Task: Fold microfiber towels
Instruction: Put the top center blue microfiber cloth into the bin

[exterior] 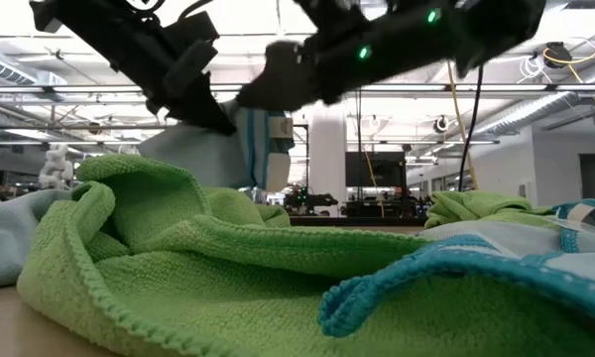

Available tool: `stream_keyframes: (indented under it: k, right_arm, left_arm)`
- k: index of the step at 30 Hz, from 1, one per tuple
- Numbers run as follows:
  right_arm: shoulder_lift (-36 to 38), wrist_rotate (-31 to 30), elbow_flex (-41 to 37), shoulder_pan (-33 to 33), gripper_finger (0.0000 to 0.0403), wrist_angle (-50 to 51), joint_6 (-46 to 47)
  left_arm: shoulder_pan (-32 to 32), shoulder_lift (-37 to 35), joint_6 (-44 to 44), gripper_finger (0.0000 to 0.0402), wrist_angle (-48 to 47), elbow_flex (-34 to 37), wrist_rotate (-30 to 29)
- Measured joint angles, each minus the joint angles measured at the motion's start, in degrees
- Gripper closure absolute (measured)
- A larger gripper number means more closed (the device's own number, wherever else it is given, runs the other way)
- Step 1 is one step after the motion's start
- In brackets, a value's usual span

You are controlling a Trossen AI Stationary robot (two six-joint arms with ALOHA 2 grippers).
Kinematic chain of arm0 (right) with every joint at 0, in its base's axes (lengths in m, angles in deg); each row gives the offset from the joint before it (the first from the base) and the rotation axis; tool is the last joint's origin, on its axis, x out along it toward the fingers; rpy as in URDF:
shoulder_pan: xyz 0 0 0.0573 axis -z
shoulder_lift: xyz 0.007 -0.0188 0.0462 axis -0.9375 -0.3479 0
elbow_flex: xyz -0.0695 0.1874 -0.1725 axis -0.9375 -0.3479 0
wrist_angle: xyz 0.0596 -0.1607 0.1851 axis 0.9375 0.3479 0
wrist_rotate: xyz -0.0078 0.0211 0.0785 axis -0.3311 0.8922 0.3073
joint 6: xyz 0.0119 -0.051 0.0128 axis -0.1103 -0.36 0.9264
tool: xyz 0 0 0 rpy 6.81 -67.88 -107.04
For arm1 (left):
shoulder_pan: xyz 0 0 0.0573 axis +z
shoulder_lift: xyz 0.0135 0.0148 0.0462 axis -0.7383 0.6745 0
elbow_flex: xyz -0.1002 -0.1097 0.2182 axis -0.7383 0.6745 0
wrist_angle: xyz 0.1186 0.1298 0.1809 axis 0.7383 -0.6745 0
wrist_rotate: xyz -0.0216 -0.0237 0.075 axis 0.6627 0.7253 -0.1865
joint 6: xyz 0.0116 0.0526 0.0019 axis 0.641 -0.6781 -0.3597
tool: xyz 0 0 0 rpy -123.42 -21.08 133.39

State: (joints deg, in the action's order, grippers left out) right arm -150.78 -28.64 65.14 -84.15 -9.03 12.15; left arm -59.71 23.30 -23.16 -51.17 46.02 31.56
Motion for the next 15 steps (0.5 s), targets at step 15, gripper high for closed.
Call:
stream_keyframes:
  k: [15]
  right_arm:
    - [-4.95, -3.23, 1.09, 2.81, 0.0162, -2.67, -8.69]
  left_arm:
    - [0.01, 0.02, 2.26, 0.0385, 1.99, 0.00, 5.48]
